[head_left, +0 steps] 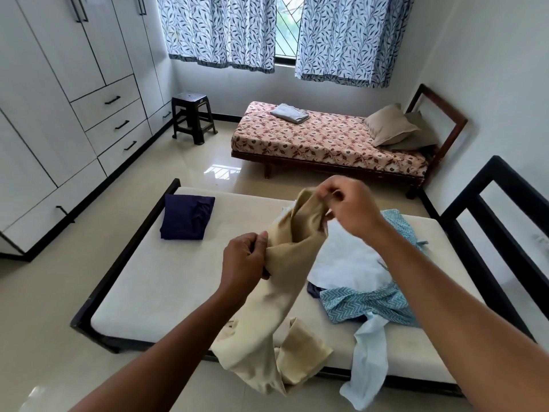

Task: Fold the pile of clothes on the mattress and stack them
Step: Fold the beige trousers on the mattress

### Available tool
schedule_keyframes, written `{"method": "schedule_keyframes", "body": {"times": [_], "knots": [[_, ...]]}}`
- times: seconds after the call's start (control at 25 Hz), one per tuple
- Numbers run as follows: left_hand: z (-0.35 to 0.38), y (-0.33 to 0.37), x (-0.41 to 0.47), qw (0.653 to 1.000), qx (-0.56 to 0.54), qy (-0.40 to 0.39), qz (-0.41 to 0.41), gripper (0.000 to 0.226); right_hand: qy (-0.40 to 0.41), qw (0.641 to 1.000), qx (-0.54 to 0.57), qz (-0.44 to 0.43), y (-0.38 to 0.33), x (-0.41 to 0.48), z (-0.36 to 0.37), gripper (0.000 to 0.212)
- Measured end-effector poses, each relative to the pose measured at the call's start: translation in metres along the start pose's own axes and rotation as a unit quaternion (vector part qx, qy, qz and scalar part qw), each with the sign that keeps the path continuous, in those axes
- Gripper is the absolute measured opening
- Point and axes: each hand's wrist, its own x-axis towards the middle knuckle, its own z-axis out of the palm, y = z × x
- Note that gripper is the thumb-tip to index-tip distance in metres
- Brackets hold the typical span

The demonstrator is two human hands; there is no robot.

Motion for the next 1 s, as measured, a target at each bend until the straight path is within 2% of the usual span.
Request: {"method": "schedule_keyframes", "body": {"times": [0.04, 0.12, 0.16, 0.2, 0.24, 0.28, 0.32, 0.36, 0.4, 0.48, 0.56, 0.64, 0.72, 0.8, 0.84, 0.92, 0.96, 1.0], "knots": [[-0.001, -0.001, -0.007, 1.0, 0.0, -0.016, 0.007, 0.049, 0.06, 0.99, 0.121, 0.05, 0.004, -0.002, -0.005, 0.019], [-0.001, -0.001, -0.02, 0.997, -0.012, -0.079, 0.019, 0.047, 0.108, 0.932, 0.32, 0.134, 0.008, -0.013, -0.002, 0.027], [0.0, -0.002, -0.023, 0.993, -0.009, -0.117, 0.017, 0.047, 0.113, 0.904, 0.378, 0.164, 0.01, -0.02, 0.002, 0.029], [0.0, -0.002, -0.023, 0.989, 0.017, -0.145, 0.016, 0.046, 0.11, 0.893, 0.396, 0.183, 0.011, -0.026, 0.005, 0.029], [-0.001, -0.002, -0.02, 0.986, 0.07, -0.149, 0.024, 0.047, 0.103, 0.9, 0.38, 0.189, 0.014, -0.029, 0.008, 0.029], [-0.002, -0.001, -0.015, 0.982, 0.14, -0.117, 0.044, 0.046, 0.093, 0.915, 0.345, 0.185, 0.015, -0.031, 0.01, 0.027], [-0.004, 0.004, -0.01, 0.975, 0.204, -0.052, 0.072, 0.043, 0.079, 0.932, 0.307, 0.174, 0.015, -0.031, 0.009, 0.025], [-0.006, 0.012, -0.006, 0.967, 0.232, 0.013, 0.107, 0.038, 0.065, 0.944, 0.28, 0.161, 0.014, -0.031, 0.008, 0.023], [-0.007, 0.02, -0.004, 0.962, 0.227, 0.046, 0.147, 0.033, 0.052, 0.95, 0.269, 0.15, 0.01, -0.032, 0.007, 0.022], [-0.002, 0.034, -0.002, 0.956, 0.201, 0.002, 0.215, 0.032, 0.021, 0.95, 0.276, 0.144, -0.004, -0.033, 0.007, 0.022], [0.009, 0.037, -0.005, 0.94, 0.225, -0.04, 0.253, 0.027, -0.009, 0.948, 0.284, 0.143, -0.016, -0.035, 0.008, 0.022], [0.013, 0.034, -0.003, 0.931, 0.247, -0.035, 0.264, 0.017, -0.036, 0.947, 0.282, 0.148, -0.02, -0.037, 0.006, 0.023], [0.01, 0.03, 0.008, 0.94, 0.24, -0.054, 0.234, 0.013, -0.047, 0.947, 0.273, 0.161, -0.015, -0.038, 0.002, 0.027], [0.004, 0.037, 0.019, 0.976, 0.131, -0.133, 0.111, 0.013, -0.052, 0.946, 0.27, 0.172, -0.002, -0.038, -0.001, 0.034], [0.003, 0.042, 0.022, 0.981, 0.058, -0.178, 0.048, 0.016, -0.056, 0.949, 0.26, 0.168, 0.003, -0.039, -0.002, 0.041], [0.005, 0.051, 0.022, 0.976, -0.015, -0.216, -0.007, 0.024, -0.073, 0.969, 0.195, 0.134, 0.013, -0.042, -0.003, 0.052], [0.008, 0.053, 0.02, 0.976, -0.025, -0.214, -0.016, 0.027, -0.081, 0.978, 0.155, 0.114, 0.016, -0.042, -0.004, 0.043], [0.009, 0.055, 0.019, 0.978, -0.031, -0.203, -0.025, 0.029, -0.081, 0.984, 0.121, 0.103, 0.019, -0.041, -0.008, 0.025]]}}
